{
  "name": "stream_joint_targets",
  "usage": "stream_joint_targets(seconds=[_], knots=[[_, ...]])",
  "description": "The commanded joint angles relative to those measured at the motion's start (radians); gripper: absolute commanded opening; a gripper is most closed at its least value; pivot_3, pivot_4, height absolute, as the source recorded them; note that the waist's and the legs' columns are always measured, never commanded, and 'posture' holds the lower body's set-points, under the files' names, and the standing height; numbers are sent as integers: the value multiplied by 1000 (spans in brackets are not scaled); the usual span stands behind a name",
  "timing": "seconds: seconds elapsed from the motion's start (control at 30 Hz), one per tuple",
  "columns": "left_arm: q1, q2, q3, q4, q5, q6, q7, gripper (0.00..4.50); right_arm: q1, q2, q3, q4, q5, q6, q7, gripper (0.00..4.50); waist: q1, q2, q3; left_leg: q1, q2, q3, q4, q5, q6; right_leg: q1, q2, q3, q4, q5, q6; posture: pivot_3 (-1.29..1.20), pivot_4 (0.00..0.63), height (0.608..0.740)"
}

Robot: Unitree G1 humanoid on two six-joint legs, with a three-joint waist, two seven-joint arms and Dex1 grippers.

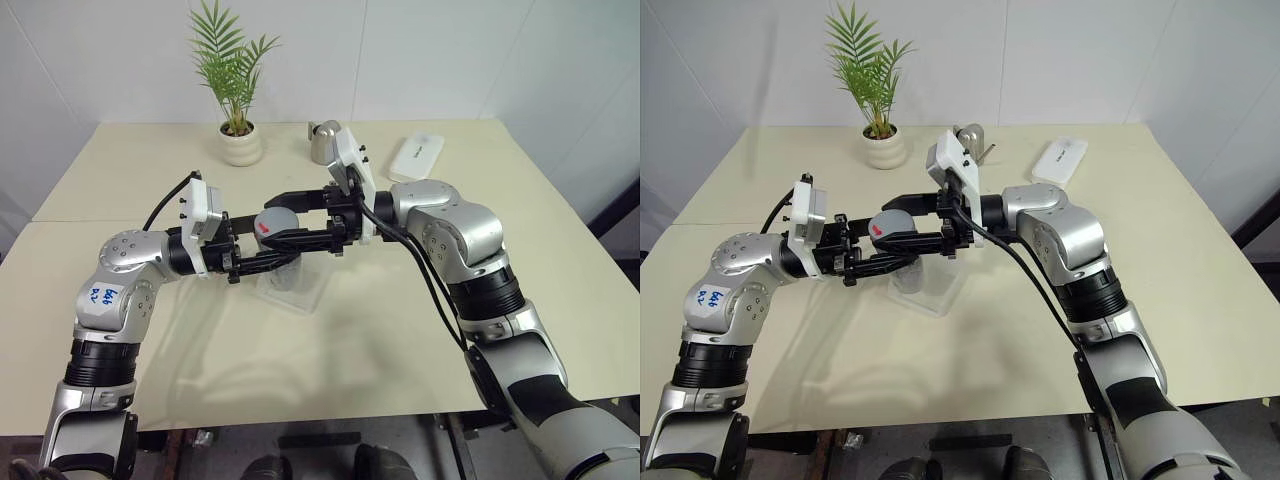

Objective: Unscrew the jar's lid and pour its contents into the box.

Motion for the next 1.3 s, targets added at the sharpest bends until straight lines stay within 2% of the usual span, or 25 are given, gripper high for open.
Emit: stream_joint_targets(seconds=[0.03,0.1,0.23,0.33,0.47,0.63,0.73,0.8,0.9,1.07,1.1,1.13,1.23,1.3], knots=[[-3,2,6,-37,-12,-1,4,2421,-6,12,-45,-68,54,9,4,2562,0,0,0,0,0,0,0,0,0,0,0,0,0,0,0,0,150,740],[-1,4,7,-37,-12,-2,3,2421,-6,34,-90,-77,103,50,-36,2562,0,0,0,0,0,0,0,0,0,0,0,0,0,0,0,0,150,740],[15,8,9,-48,-13,-1,4,2421,-21,89,-268,-94,315,207,-151,2562,0,0,0,0,0,0,0,0,0,0,0,0,0,0,0,0,150,740],[31,12,12,-62,-16,3,7,2421,2,70,-326,-115,358,241,-213,2562,0,0,0,0,0,-1,0,0,0,0,0,0,0,0,0,0,150,740],[55,23,38,-83,-29,25,31,2421,162,-102,-314,-112,123,39,-270,2562,16,-2,-1,0,-1,0,0,0,0,1,-1,0,0,0,0,0,150,740],[79,32,78,-96,-53,54,63,2421,403,-228,-368,3,-68,-283,-302,2562,25,-2,-1,0,-2,5,-1,-1,1,-1,-1,2,-1,0,0,0,150,740],[78,33,97,-88,-67,70,78,2421,536,-247,-402,136,-152,-509,-335,2562,25,-2,-1,0,-2,10,-2,-1,1,-1,-1,2,-2,0,0,0,150,740],[72,33,102,-79,-70,74,82,2421,587,-243,-404,211,-186,-584,-358,2562,22,-2,-1,0,-2,12,-2,-1,1,0,-1,2,-2,0,0,0,150,740],[56,33,101,-69,-73,82,82,2421,644,-226,-398,236,-194,-631,-359,2562,11,-2,-1,3,0,14,-2,0,1,0,0,5,-1,1,0,0,150,740],[10,46,99,-40,-79,98,61,2421,682,-201,-452,269,-139,-595,-384,2562,0,-2,-1,11,3,14,-2,0,0,4,1,8,1,2,-2,0,150,740],[2,47,100,-33,-77,97,59,2421,681,-203,-463,277,-128,-587,-388,3271,0,-2,-1,12,3,14,-2,0,0,5,1,10,1,2,-2,0,150,740],[-4,48,100,-29,-75,97,57,2421,683,-205,-475,280,-114,-577,-388,3439,1,-2,-1,13,3,14,-2,0,0,5,1,11,1,2,-2,0,150,740],[-15,52,96,-15,-63,82,49,2421,697,-225,-482,267,-118,-578,-385,4426,0,-2,-1,15,3,13,-3,0,1,6,1,13,1,2,-2,0,150,740],[-25,54,94,0,-57,74,44,2421,695,-241,-479,233,-120,-570,-374,4472,1,-2,-1,15,4,13,-4,0,0,6,2,13,1,2,-2,0,150,740]])
